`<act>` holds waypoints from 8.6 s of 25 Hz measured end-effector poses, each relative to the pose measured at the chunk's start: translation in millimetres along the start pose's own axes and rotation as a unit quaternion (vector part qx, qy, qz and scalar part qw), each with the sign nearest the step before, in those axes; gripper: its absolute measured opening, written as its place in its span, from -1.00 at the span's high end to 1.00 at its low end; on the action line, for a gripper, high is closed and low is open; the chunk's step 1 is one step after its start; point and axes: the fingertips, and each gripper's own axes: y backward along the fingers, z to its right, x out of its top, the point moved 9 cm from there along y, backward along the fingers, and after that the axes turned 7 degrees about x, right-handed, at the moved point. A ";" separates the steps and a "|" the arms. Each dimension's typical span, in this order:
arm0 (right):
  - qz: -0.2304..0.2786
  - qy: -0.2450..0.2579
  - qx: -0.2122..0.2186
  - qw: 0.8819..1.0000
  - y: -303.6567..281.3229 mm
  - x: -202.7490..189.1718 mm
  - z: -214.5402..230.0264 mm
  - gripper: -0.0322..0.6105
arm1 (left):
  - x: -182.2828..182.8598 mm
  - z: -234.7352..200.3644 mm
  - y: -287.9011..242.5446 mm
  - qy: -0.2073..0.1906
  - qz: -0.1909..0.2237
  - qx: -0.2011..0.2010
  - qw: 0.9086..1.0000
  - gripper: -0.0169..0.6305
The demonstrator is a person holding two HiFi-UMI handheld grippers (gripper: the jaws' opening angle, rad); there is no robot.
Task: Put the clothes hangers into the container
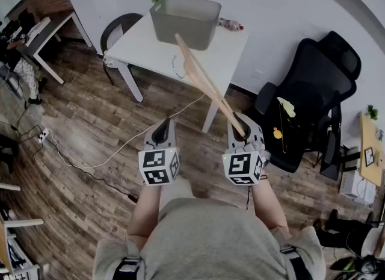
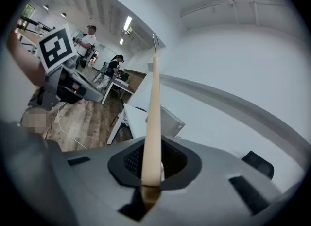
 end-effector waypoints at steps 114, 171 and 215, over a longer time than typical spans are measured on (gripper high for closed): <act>0.052 -0.125 0.013 0.991 -252.3 41.1 88.4 0.78 | 90.4 -90.7 -229.7 -0.009 0.007 -0.027 1.000 0.91; -0.181 0.158 0.173 0.955 -545.9 82.6 248.5 0.78 | 164.6 -138.8 -474.2 0.003 -0.014 -0.022 1.000 0.92; -0.234 0.350 0.202 0.884 -597.4 86.2 215.4 0.60 | 162.9 -153.8 -490.1 0.008 -0.020 -0.021 1.000 0.91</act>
